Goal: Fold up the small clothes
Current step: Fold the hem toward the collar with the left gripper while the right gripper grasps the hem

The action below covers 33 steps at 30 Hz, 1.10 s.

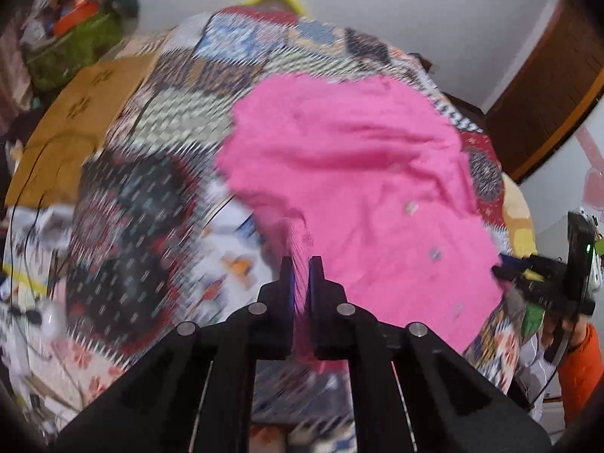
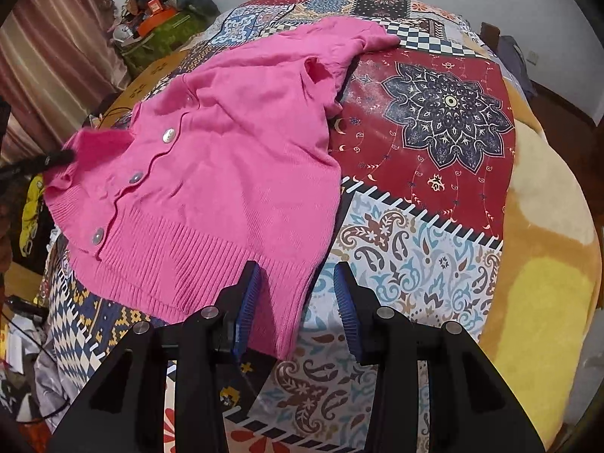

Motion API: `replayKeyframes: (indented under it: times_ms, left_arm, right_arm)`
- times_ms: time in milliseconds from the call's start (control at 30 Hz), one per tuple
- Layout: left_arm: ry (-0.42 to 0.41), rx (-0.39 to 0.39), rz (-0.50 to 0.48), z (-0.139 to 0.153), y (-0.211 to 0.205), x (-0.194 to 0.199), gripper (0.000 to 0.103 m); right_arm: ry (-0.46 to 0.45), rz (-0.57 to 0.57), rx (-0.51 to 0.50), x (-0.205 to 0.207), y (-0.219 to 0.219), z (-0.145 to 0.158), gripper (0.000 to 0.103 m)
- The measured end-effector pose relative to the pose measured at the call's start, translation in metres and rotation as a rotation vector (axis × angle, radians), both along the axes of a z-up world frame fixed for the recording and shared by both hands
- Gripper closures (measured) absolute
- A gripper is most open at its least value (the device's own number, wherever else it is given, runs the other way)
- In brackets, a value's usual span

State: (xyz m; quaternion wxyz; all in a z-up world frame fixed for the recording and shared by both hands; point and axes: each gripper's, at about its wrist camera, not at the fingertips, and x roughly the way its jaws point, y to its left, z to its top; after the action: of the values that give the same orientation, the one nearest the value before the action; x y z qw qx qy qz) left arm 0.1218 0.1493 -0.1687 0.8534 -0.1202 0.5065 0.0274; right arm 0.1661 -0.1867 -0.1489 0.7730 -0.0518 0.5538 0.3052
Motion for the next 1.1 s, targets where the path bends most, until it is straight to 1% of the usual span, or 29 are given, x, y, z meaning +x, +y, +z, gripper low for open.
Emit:
replayKeyframes:
  times_ms: [100,167,233,300,333,400,433,467,533,600,733,800,833,867,900,933,967,1033,1100]
  left_arm:
    - [0.064,0.004,0.041,-0.023,0.021,-0.023,0.097]
    - [0.103,-0.023,0.074,-0.038,0.034,-0.034,0.097]
    - [0.132,-0.048,0.103,-0.047,0.044,-0.04,0.097]
    - [0.126,-0.059,0.134,-0.049,0.053,-0.044,0.095]
    - [0.119,-0.063,0.142,-0.047,0.056,-0.044,0.091]
    - [0.089,-0.086,0.16,-0.039,0.06,-0.043,0.078]
    - [0.07,-0.099,0.165,-0.035,0.06,-0.042,0.068]
    - [0.053,-0.108,0.169,-0.031,0.06,-0.041,0.063]
    - [0.028,-0.121,0.161,-0.024,0.058,-0.036,0.062]
    - [0.033,-0.128,0.145,-0.025,0.051,-0.027,0.06]
    - [0.087,-0.145,0.115,-0.043,0.036,-0.013,0.059]
    - [0.11,-0.152,0.105,-0.053,0.031,-0.01,0.059]
    - [0.101,-0.147,0.106,-0.055,0.029,-0.01,0.059]
    - [0.092,-0.145,0.105,-0.055,0.028,-0.011,0.06]
    - [0.089,-0.15,0.101,-0.054,0.028,-0.011,0.064]
    - [0.086,-0.167,0.092,-0.053,0.029,-0.012,0.077]
    - [0.086,-0.186,0.08,-0.052,0.029,-0.013,0.095]
    - [0.08,-0.191,0.076,-0.047,0.03,-0.016,0.097]
    - [0.049,-0.164,0.079,-0.037,0.032,-0.021,0.097]
  right_arm:
    - [0.0,-0.003,-0.006,-0.002,-0.001,0.001,0.066]
    - [0.006,-0.007,-0.005,-0.003,-0.002,0.002,0.066]
    - [0.011,-0.01,-0.009,-0.004,-0.004,0.003,0.066]
    - [-0.002,-0.015,-0.013,-0.004,-0.005,0.008,0.066]
    - [-0.009,-0.021,-0.011,-0.004,-0.006,0.01,0.066]
    - [-0.018,-0.036,0.003,-0.004,-0.01,0.017,0.066]
    - [-0.02,-0.041,0.01,-0.004,-0.011,0.018,0.066]
    - [-0.023,-0.044,0.016,-0.004,-0.012,0.021,0.066]
    - [-0.026,-0.043,0.011,-0.005,-0.012,0.02,0.066]
    - [-0.014,-0.044,-0.002,-0.006,-0.011,0.014,0.066]
    - [0.052,-0.051,0.003,-0.008,-0.009,0.0,0.066]
    - [0.054,-0.053,0.019,-0.012,-0.009,-0.002,0.066]
    - [0.05,-0.052,0.023,-0.013,-0.008,-0.002,0.066]
    - [0.049,-0.048,0.026,-0.013,-0.007,-0.002,0.066]
    - [0.048,-0.044,0.025,-0.014,-0.006,-0.002,0.066]
    - [0.047,-0.042,0.026,-0.014,-0.005,-0.002,0.071]
    - [0.048,-0.034,0.035,-0.014,-0.004,-0.002,0.083]
    - [0.051,-0.01,0.053,-0.016,0.001,0.001,0.096]
    - [0.021,0.007,0.045,-0.019,0.008,0.005,0.096]
